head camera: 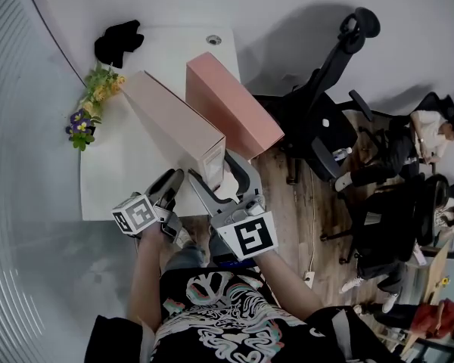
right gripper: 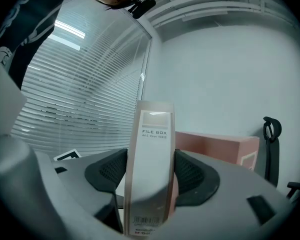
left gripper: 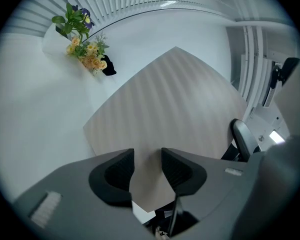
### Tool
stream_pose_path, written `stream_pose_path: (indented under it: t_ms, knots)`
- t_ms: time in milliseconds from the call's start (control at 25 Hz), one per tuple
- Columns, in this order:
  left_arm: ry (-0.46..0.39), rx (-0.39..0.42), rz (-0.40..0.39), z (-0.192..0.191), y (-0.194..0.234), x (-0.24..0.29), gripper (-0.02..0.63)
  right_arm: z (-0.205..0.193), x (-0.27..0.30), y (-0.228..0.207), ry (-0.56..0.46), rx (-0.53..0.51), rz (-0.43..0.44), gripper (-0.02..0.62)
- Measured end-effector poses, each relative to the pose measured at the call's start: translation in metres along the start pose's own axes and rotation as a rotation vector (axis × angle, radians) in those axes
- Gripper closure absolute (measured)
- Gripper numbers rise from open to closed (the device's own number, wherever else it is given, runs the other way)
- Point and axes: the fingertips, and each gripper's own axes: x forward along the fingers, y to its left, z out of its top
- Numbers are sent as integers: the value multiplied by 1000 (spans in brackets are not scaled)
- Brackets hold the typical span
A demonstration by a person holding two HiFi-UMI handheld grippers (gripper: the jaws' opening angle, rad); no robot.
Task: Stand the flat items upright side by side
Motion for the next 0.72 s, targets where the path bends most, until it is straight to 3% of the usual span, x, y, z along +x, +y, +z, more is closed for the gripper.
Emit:
stream_pose_path:
  t_ms: [520,720]
  knots:
    - [40,24,18,-15,5,10,453,-58,-22,-15,137,40,-27,305]
    - [38,18,16,-15,3,12,453,-61,-24,-17,139,40,-21,312]
